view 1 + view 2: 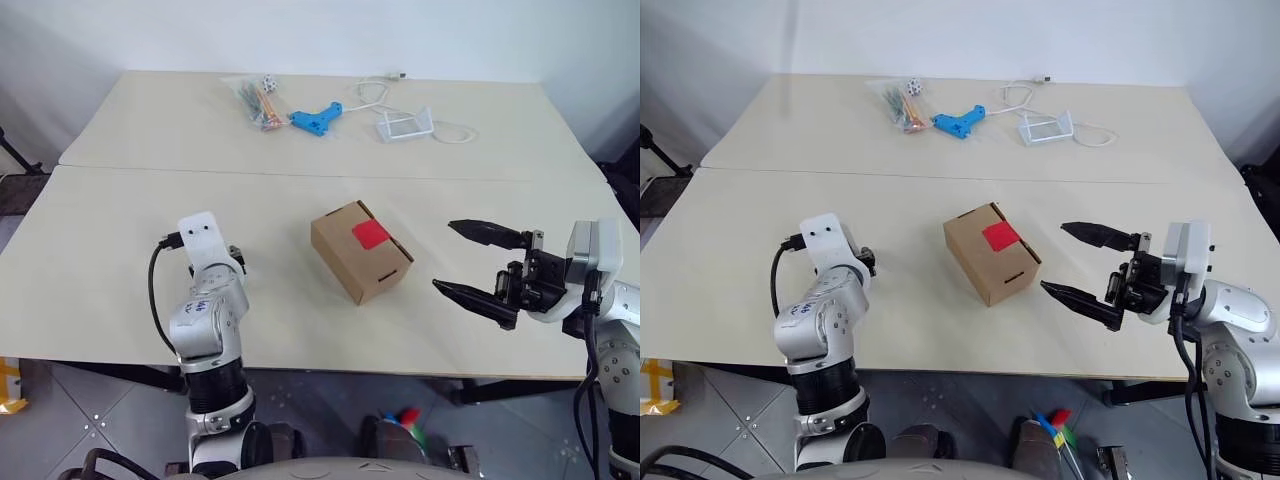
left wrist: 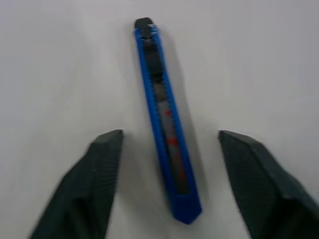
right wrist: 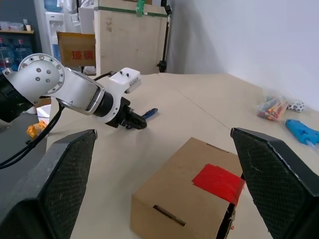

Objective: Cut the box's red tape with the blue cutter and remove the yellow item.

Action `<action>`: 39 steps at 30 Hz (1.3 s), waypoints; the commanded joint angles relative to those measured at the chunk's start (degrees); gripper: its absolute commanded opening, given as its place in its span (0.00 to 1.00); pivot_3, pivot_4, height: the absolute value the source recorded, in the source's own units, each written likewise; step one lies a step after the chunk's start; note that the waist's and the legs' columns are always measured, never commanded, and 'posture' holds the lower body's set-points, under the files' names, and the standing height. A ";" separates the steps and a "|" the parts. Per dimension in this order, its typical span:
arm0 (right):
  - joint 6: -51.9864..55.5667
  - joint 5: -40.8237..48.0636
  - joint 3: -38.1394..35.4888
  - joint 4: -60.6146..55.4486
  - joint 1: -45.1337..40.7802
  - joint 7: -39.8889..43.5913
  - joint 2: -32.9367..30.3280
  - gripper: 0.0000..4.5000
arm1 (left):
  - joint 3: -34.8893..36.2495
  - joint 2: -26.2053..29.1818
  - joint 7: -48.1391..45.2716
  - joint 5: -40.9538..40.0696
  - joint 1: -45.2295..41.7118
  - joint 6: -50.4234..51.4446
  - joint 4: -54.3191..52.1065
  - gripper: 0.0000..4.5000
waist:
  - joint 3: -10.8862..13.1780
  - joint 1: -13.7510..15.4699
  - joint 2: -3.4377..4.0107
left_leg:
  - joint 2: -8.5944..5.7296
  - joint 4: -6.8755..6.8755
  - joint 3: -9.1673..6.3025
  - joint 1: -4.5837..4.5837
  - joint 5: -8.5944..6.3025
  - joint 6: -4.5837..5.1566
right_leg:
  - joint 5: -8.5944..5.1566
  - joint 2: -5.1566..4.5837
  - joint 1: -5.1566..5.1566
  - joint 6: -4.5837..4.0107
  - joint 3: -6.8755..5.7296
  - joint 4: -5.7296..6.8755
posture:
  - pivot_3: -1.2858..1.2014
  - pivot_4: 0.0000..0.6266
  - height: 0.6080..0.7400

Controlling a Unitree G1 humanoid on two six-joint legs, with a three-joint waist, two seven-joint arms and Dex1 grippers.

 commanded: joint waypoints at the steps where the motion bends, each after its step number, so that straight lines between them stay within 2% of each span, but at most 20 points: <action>1: -0.99 0.70 -1.33 -1.90 0.16 -0.24 -0.13 1.00 | 1.05 -0.35 -0.24 0.67 0.84 0.61 1.92 0.38 | -0.01 0.16 0.02 | 0.00 0.00 0.00 0.01 0.00 0.00 | 0.00 0.00 0.01 0.00 0.00 0.00 | 0.52 0.24 1.00; 5: -1.32 0.49 -1.23 -1.84 0.34 -0.40 -0.03 1.00 | 1.69 -0.45 -0.29 0.93 1.54 -0.10 2.73 0.12 | -0.03 0.19 0.05 | -0.01 0.01 0.00 0.01 0.00 0.01 | 0.00 -0.01 0.01 0.00 0.01 -0.01 | 0.52 0.24 1.00; 6: -1.38 0.46 -1.19 -1.83 0.39 -0.45 0.02 1.00 | 1.86 -0.42 -0.40 0.91 1.70 -0.42 2.89 0.09 | -0.04 0.19 0.07 | 0.00 0.01 0.00 0.02 0.00 0.00 | 0.00 -0.01 0.01 0.00 0.01 0.00 | 0.52 0.24 1.00; 12: -1.74 0.03 -0.82 -1.86 0.70 -0.34 0.05 1.00 | 2.05 0.03 -2.28 0.09 2.36 -2.14 3.30 0.09 | -0.11 0.17 0.17 | 0.00 0.01 0.03 0.04 0.01 0.00 | -0.01 -0.01 0.02 -0.02 0.04 0.01 | 0.52 0.24 1.00; 15: -1.73 0.01 -0.95 -1.89 0.78 -0.42 -0.08 1.00 | -0.82 4.98 -9.39 -1.65 4.03 -5.75 2.93 0.09 | -0.17 0.15 0.28 | 0.00 0.01 0.06 0.07 0.02 -0.01 | -0.02 -0.01 0.02 -0.03 0.07 0.04 | 0.52 0.24 1.00; 16: -1.63 0.12 -1.06 -1.93 0.78 -0.42 -0.19 1.00 | -2.69 8.47 -13.65 -2.34 4.97 -7.85 2.50 0.09 | -0.17 0.10 0.29 | 0.01 0.01 0.07 0.08 0.04 -0.03 | -0.03 -0.01 0.00 -0.06 0.08 0.06 | 0.52 0.24 1.00; 20: -0.89 0.96 -2.13 -1.87 0.85 0.21 -1.34 1.00 | 0.88 19.57 -32.73 -12.91 8.17 -14.24 0.01 0.09 | -0.15 -0.48 0.30 | 0.09 0.01 0.09 0.07 0.08 -0.13 | -0.11 0.00 -0.13 -0.22 0.08 0.21 | 0.52 0.24 1.00; 23: -0.28 1.55 -3.06 -1.66 1.08 0.79 -2.30 1.00 | -1.20 36.31 -52.15 -14.40 12.34 -26.67 1.42 0.09 | -0.10 -1.24 0.27 | 0.12 -0.02 0.05 0.03 0.04 -0.19 | -0.14 0.00 -0.19 -0.27 0.02 0.20 | 0.52 0.24 1.00; 26: 0.11 1.89 -3.41 -1.64 1.66 1.24 -2.91 1.00 | 0.17 44.80 -63.39 -19.09 12.37 -31.09 4.56 0.09 | -0.07 -1.35 0.37 | 0.12 -0.16 0.04 0.00 0.01 -0.24 | -0.16 -0.02 -0.25 -0.30 -0.05 0.13 | 0.52 0.24 1.00; 29: 1.72 1.75 -2.36 -3.46 3.12 1.63 -3.90 1.00 | -7.12 61.41 -92.09 -18.22 17.68 -49.03 6.59 0.09 | -0.03 -1.58 0.33 | 0.13 -0.22 -0.01 -0.05 -0.01 -0.24 | -0.17 -0.02 -0.29 -0.30 -0.21 0.14 | 0.52 0.24 1.00; 31: 3.64 2.07 -1.70 -4.99 4.40 2.08 -5.26 1.00 | -11.34 66.38 -98.27 -15.88 18.81 -56.26 8.25 0.09 | 0.06 -1.75 0.66 | 0.18 -0.32 0.07 -0.04 -0.12 -0.33 | -0.21 0.02 -0.38 -0.37 -0.29 0.14 | 0.52 0.24 1.00; 32: 4.27 1.94 -1.44 -5.73 5.12 2.52 -6.03 1.00 | -13.29 66.93 -99.15 -15.16 17.68 -57.63 9.02 0.09 | 0.14 -1.53 0.87 | 0.16 -0.33 0.10 -0.03 -0.16 -0.28 | -0.21 0.01 -0.38 -0.37 -0.28 0.11 | 0.52 0.24 1.00; 36: 6.72 -1.42 0.69 -9.69 8.95 1.62 -9.36 1.00 | -23.89 61.33 -97.82 -10.35 9.58 -58.48 7.13 0.09 | 0.20 -0.50 0.87 | 0.12 -0.21 0.08 -0.20 -0.13 -0.14 | -0.19 0.03 -0.36 -0.32 -0.36 0.05 | 0.52 0.24 1.00; 39: 5.65 -6.60 3.36 -13.58 12.72 1.99 -12.16 1.00 | -30.93 56.19 -93.36 -6.27 6.49 -48.59 2.80 0.09 | 0.19 -0.41 0.76 | 0.08 -0.18 0.29 -0.21 -0.14 -0.03 | -0.12 0.02 -0.35 -0.18 -0.31 0.00 | 0.52 0.24 1.00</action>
